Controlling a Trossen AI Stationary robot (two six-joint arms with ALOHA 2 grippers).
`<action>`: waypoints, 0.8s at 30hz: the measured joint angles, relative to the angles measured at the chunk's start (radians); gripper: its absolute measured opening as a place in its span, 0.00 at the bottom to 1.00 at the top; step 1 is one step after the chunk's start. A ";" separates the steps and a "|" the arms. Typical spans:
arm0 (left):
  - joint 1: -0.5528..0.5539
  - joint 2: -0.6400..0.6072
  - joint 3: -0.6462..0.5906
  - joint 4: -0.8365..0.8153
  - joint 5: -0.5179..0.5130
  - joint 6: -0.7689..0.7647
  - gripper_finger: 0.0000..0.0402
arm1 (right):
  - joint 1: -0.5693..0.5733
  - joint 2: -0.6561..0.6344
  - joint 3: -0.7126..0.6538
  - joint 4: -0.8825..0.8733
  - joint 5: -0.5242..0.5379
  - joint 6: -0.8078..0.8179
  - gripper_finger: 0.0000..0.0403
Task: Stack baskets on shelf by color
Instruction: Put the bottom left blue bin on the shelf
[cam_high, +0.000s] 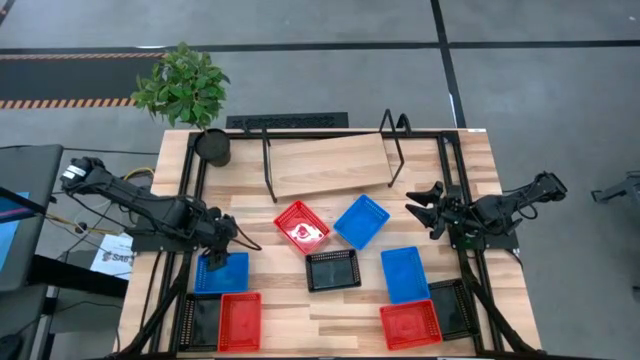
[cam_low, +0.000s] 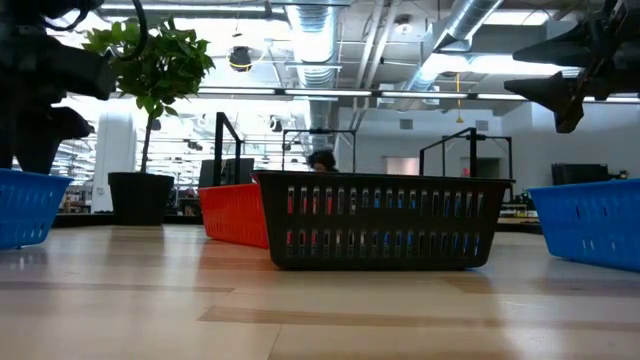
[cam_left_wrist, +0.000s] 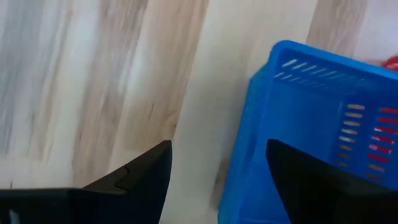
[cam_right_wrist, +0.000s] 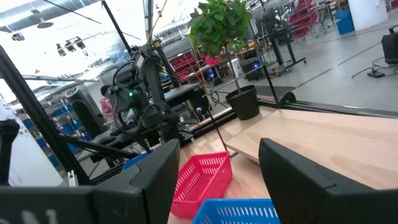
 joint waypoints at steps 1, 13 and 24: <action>0.000 0.000 -0.006 0.008 0.001 0.007 0.62 | 0.000 0.000 0.000 0.000 0.000 0.000 0.61; 0.000 0.019 -0.062 0.075 -0.010 -0.025 0.53 | 0.000 0.000 0.000 -0.004 0.000 0.000 0.61; 0.000 0.110 -0.061 0.078 -0.013 -0.125 0.03 | 0.000 0.000 0.000 -0.005 0.000 0.011 0.61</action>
